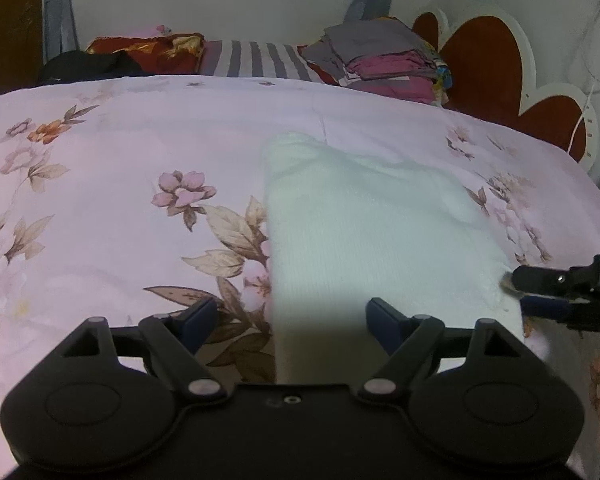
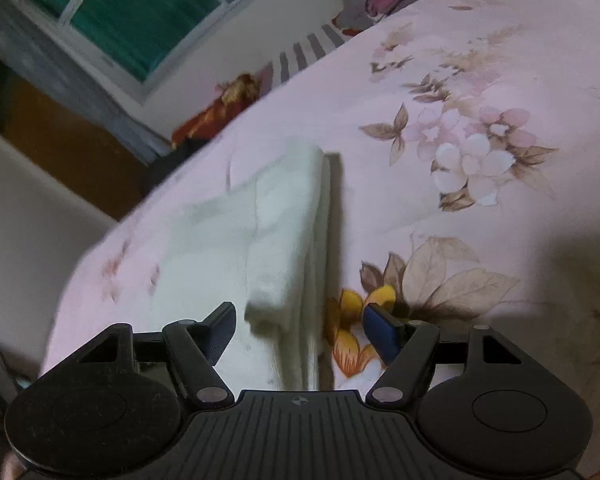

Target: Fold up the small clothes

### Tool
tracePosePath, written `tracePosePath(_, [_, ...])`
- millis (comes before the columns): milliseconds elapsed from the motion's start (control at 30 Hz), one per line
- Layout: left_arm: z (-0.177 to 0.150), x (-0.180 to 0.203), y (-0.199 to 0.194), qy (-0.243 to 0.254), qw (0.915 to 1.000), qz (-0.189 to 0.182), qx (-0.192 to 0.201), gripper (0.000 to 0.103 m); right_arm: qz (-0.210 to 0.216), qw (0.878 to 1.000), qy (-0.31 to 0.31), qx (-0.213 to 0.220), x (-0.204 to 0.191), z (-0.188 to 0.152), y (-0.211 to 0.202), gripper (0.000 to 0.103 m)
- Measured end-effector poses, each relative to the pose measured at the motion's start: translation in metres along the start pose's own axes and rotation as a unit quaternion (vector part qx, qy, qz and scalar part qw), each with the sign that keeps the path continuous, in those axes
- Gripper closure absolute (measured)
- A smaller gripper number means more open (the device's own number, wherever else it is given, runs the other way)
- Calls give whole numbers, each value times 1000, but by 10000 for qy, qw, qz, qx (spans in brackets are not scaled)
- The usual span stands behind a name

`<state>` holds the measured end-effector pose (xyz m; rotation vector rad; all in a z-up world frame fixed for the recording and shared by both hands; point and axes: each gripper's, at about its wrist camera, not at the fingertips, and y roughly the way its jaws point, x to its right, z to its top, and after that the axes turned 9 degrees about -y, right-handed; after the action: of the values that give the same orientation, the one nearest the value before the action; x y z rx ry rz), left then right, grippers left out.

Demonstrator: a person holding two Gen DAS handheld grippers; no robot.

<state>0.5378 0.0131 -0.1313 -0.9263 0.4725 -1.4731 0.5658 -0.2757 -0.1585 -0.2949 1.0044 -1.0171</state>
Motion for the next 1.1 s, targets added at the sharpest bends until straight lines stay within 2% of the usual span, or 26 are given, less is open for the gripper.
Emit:
tracePosePath(67, [2,-3,2,-134,9999,-21,-29,21,19,9999,-115,-62,-3,6,3,32])
tracePosePath(167, [4,-5,4,-305,9995,-79,-74,21,188,9985,-349,-376,-9,8,18,33])
tracePosePath(200, [4,-5,4,-332,9994,-89,-78,21,-8,9973,-575,-455,-11,7,23,43])
tracePosePath(233, [4,-5,3,-339,9994,-101,-72,21,-327,9951,-817,-461,-11,7,25,44])
tracePosePath(300, [4,-7,0,-318,9994,-109,-54,21,-282,9985,-335,-338,5,13,18,44])
tracePosePath(367, [4,-10,0,-346,9993,-113,-58,22,-324,9986,-331,-249,4,14,13,43])
tracePosePath(433, [6,-15,2,-465,9986,-203,-121,25,-75,9994,-182,-280,4,15,12,43])
tracePosePath(500, [7,-21,4,-680,9966,-424,-183,31,161,9993,47,-329,11,16,16,43])
tracePosePath(633, [8,-30,9,-1144,9890,-869,-343,32,394,9977,335,-427,22,18,25,43])
tracePosePath(767, [0,-39,2,-1281,9863,-973,-371,32,362,9986,-135,-359,11,21,4,43])
tracePosePath(833, [-9,-39,6,-1132,9889,-839,-464,36,404,9976,-277,-494,8,18,5,43])
tracePosePath(900, [-13,-36,8,-1112,9898,-819,-362,35,275,9973,-421,-530,4,14,11,43])
tracePosePath(1000, [-7,-28,10,-1091,9888,-920,-435,35,389,9972,-121,-635,12,10,30,44])
tracePosePath(1100, [-3,-30,9,-1143,9860,-1126,-450,36,259,9974,-311,-595,9,11,28,43])
